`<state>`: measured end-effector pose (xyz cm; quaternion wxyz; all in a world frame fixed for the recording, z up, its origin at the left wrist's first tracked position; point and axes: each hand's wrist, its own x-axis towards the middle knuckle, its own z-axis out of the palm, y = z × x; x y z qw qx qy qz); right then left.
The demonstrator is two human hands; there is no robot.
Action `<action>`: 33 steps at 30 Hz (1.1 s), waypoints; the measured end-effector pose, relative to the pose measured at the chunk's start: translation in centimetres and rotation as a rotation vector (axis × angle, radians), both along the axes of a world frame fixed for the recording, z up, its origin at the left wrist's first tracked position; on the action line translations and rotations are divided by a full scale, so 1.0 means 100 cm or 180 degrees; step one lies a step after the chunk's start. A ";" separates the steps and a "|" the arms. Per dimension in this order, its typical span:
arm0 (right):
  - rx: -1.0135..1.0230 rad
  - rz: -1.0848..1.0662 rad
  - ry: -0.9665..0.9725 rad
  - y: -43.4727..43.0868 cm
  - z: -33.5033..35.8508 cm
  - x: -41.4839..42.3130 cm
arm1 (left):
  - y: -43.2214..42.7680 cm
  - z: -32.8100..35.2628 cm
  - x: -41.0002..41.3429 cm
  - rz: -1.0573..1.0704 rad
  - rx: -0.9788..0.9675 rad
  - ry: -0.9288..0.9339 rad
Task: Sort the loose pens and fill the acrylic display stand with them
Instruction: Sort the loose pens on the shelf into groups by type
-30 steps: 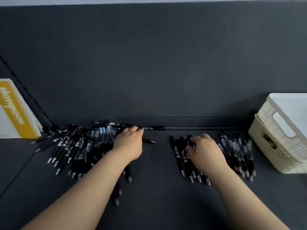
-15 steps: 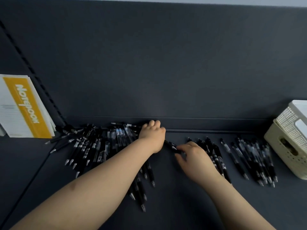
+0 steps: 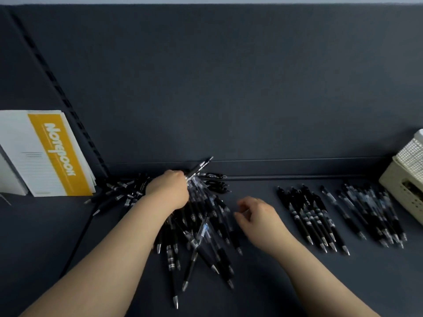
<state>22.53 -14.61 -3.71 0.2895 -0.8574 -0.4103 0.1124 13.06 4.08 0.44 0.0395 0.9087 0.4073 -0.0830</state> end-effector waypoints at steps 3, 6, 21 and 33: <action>-0.0038 0.0069 0.0167 0.016 0.000 -0.013 | -0.004 -0.014 0.000 0.0225 -0.0311 -0.0068; 0.0010 0.0161 0.0189 0.030 0.002 -0.022 | -0.010 -0.019 0.006 0.0430 -0.0308 -0.0267; -0.0138 0.0351 0.0138 0.029 0.006 -0.026 | -0.020 -0.020 0.011 0.0675 -0.1455 -0.0986; 0.0942 -0.0018 0.1284 0.004 0.022 -0.024 | -0.052 0.012 -0.028 0.1457 -0.4486 -0.3465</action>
